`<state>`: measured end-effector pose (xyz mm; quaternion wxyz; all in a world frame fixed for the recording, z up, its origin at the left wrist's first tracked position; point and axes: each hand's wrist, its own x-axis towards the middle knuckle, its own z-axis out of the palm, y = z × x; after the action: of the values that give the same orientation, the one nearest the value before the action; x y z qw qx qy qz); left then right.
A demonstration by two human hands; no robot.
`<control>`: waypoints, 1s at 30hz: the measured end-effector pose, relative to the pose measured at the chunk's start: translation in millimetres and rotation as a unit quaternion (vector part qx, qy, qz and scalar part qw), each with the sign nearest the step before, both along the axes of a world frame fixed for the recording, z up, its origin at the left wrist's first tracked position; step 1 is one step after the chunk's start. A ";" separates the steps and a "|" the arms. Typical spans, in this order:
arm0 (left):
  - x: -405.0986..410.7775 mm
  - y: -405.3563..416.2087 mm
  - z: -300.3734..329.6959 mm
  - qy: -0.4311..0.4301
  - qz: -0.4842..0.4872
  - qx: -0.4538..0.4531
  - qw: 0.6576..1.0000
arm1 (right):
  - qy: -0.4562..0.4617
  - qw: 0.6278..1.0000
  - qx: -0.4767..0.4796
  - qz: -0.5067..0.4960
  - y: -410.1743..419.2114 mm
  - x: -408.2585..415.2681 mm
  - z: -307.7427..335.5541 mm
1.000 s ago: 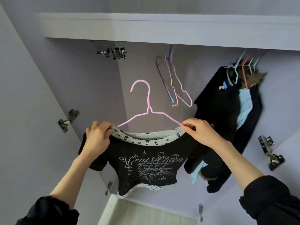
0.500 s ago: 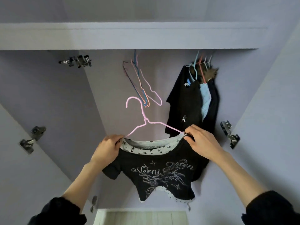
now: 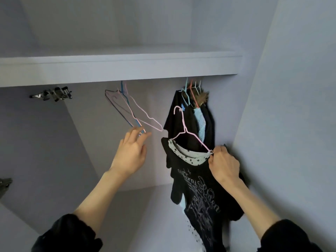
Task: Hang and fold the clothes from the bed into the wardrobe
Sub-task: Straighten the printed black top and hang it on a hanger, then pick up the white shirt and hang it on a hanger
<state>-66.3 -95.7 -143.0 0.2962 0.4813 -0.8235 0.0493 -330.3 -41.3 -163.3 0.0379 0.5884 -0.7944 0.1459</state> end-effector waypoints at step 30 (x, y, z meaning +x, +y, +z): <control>-21.5 -78.4 89.2 -0.213 0.173 -0.283 0.919 | -0.260 0.963 -0.066 0.015 -190.1 63.1 65.9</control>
<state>-87.8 -174.2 -53.8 0.2246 0.4905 -0.7230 0.4316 -267.2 -231.4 -97.4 -0.1339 0.5378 -0.7568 0.3465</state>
